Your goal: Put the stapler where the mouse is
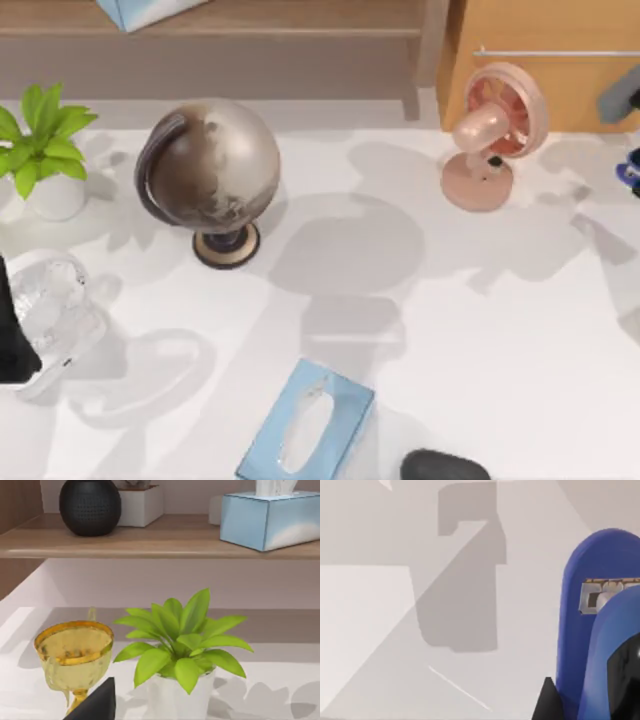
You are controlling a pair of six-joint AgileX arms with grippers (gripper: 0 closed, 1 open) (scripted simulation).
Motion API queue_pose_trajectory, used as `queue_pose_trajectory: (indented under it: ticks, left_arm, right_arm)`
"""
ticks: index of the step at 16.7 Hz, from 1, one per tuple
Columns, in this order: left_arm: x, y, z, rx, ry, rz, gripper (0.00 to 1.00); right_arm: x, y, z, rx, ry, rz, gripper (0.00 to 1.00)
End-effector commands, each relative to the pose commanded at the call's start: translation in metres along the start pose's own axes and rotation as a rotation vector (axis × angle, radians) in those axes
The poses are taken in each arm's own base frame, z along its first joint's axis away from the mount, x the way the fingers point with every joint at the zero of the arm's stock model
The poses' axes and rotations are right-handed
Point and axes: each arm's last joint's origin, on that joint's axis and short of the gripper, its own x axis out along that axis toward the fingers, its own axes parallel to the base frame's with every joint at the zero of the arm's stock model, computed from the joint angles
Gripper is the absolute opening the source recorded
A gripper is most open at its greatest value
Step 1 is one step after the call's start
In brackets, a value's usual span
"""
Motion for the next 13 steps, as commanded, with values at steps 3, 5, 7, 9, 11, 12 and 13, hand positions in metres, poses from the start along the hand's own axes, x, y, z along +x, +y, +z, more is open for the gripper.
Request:
queue_pose_trajectory:
  ticks: [3,5,7,9,11,12,13]
  left_arm:
    - [0.0,0.0,0.0,0.0,0.0,0.0,1.0]
    - [0.0,0.0,0.0,0.0,0.0,0.0,1.0]
    - [0.0,0.0,0.0,0.0,0.0,0.0,1.0]
    - [0.0,0.0,0.0,0.0,0.0,0.0,1.0]
    - [0.0,0.0,0.0,0.0,0.0,0.0,1.0]
    - [0.0,0.0,0.0,0.0,0.0,0.0,1.0]
    - [0.0,0.0,0.0,0.0,0.0,0.0,1.0]
  right_arm:
    - [-0.039,0.025,0.016,0.104,-0.07,-0.051,0.0]
    - [-0.059,0.049,0.025,0.193,-0.105,-0.057,0.0]
    - [-0.071,0.075,0.033,0.284,-0.117,-0.041,0.0]
    - [-0.069,0.104,0.042,0.368,-0.097,-0.01,0.0]
    - [-0.058,0.134,0.051,0.447,-0.05,0.022,0.0]
    - [-0.05,0.148,0.055,0.485,-0.022,0.033,0.0]
    - [-0.041,0.163,0.059,0.523,0.005,0.04,0.0]
